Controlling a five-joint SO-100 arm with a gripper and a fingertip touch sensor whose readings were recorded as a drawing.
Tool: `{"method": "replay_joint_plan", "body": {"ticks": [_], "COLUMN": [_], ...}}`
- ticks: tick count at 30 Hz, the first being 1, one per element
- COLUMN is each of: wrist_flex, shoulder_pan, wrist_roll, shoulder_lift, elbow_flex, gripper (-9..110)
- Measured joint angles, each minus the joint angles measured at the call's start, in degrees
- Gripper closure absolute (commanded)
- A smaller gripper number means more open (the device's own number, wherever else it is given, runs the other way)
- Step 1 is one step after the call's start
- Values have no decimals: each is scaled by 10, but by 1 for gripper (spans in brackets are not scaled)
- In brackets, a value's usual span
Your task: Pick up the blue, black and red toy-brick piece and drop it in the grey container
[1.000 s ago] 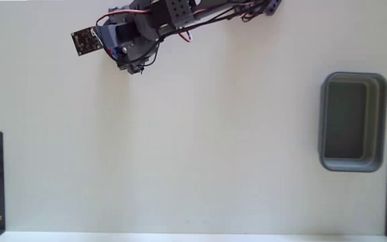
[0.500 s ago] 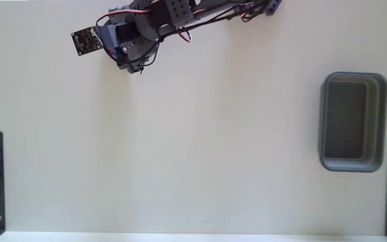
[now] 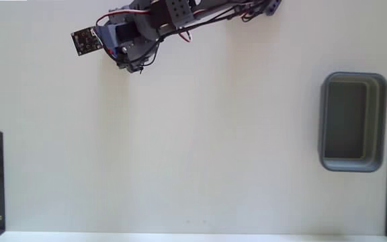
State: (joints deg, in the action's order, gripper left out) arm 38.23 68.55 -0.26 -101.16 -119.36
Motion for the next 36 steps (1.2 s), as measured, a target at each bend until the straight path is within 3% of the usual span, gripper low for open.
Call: {"method": "replay_joint_plan", "body": {"ticks": [36], "wrist_flex": [0], "shoulder_pan": [0], "wrist_roll": [0], "shoulder_lift": [0], "elbow_flex": [0], "gripper": [38]}}
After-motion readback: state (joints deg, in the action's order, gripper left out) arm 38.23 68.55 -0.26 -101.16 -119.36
